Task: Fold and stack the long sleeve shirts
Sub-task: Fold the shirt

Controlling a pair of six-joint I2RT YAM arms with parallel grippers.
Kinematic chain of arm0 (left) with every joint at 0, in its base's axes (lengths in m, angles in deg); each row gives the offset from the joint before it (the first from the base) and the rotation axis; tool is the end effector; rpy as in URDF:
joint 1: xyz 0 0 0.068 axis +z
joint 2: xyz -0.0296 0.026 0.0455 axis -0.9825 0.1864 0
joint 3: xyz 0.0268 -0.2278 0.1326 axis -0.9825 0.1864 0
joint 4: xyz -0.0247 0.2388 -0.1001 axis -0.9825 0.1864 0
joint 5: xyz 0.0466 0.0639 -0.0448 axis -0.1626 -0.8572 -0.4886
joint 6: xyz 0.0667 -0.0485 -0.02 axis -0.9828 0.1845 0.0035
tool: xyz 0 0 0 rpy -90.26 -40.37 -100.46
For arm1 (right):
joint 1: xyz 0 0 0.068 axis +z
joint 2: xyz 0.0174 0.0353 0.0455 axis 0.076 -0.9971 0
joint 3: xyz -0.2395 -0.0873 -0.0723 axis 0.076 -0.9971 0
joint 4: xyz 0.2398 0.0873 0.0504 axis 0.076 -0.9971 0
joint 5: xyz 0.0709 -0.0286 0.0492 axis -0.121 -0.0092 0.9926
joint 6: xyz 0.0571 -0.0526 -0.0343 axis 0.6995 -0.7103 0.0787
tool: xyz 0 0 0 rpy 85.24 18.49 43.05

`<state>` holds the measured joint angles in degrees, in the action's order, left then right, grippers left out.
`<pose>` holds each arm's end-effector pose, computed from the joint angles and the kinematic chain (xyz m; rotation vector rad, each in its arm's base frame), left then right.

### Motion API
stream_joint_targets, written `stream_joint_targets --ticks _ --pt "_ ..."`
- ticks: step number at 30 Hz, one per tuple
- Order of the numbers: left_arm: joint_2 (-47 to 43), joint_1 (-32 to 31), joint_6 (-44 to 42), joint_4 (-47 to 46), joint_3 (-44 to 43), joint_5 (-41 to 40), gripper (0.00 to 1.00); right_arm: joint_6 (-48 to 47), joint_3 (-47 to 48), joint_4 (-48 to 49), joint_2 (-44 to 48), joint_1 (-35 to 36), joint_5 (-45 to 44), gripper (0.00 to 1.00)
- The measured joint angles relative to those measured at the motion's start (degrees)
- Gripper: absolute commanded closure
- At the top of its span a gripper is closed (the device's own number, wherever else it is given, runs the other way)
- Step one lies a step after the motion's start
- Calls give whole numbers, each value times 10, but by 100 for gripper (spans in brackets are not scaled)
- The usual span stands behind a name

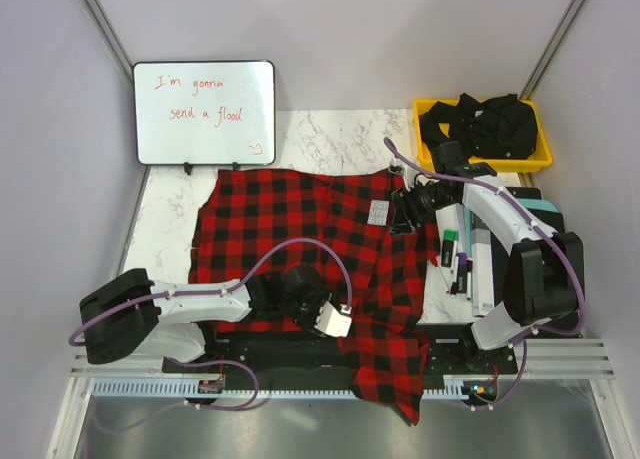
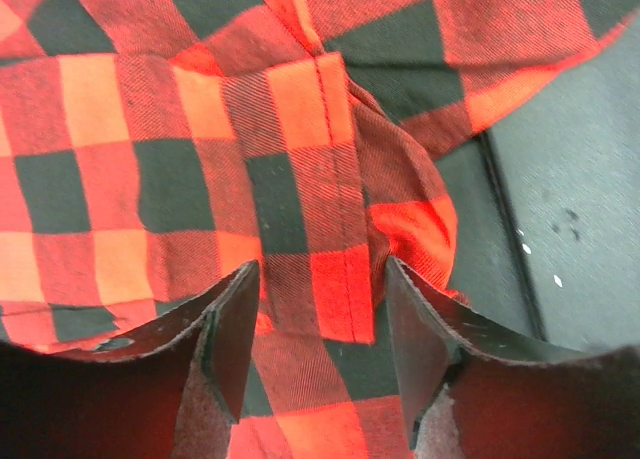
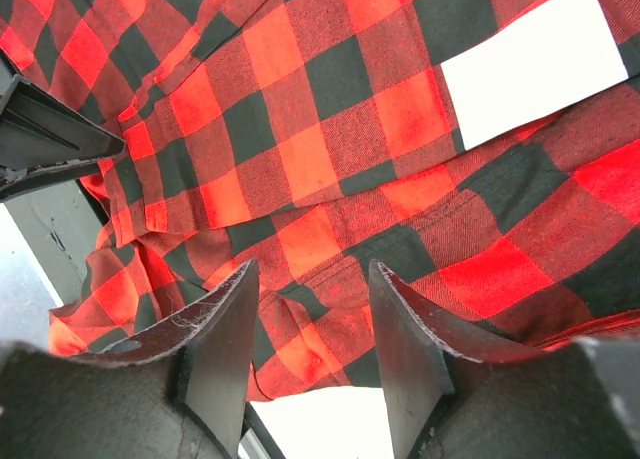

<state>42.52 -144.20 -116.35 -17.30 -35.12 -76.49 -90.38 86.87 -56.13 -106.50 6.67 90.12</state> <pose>0.0929 -0.2392 0.1165 2.1016 1.3027 -0.4231 0.3010 0.1080 0.2125 -0.9454 2.3887 0.8848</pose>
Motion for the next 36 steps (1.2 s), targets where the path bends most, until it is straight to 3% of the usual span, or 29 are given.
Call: stream_joint_targets --ticks 4,7,10,15,17,18,19,22,36 --pt "11 -2 0 -20 0 -12 62 -2 -5 0 1 0 2 35" --pt "1 -2 2 -9 0 -16 66 -10 -13 1 12 0 2 26" --pt "-45 -2 2 23 -3 -9 67 -17 -17 2 28 0 2 25" --pt "-85 -1 1 51 -24 -7 81 -26 -16 9 36 0 4 25" --pt "-77 3 2 52 -24 -10 78 -26 -16 11 36 0 7 24" --pt "-70 7 2 55 -24 -10 72 -26 -16 11 36 0 8 24" --pt "-64 10 2 58 -24 -10 56 -26 -16 11 36 0 9 24" --pt "-61 15 0 73 -24 -1 45 -26 -16 11 36 0 8 23" --pt "21 -44 82 21 -33 -55 46 -26 -16 11 36 0 8 23"
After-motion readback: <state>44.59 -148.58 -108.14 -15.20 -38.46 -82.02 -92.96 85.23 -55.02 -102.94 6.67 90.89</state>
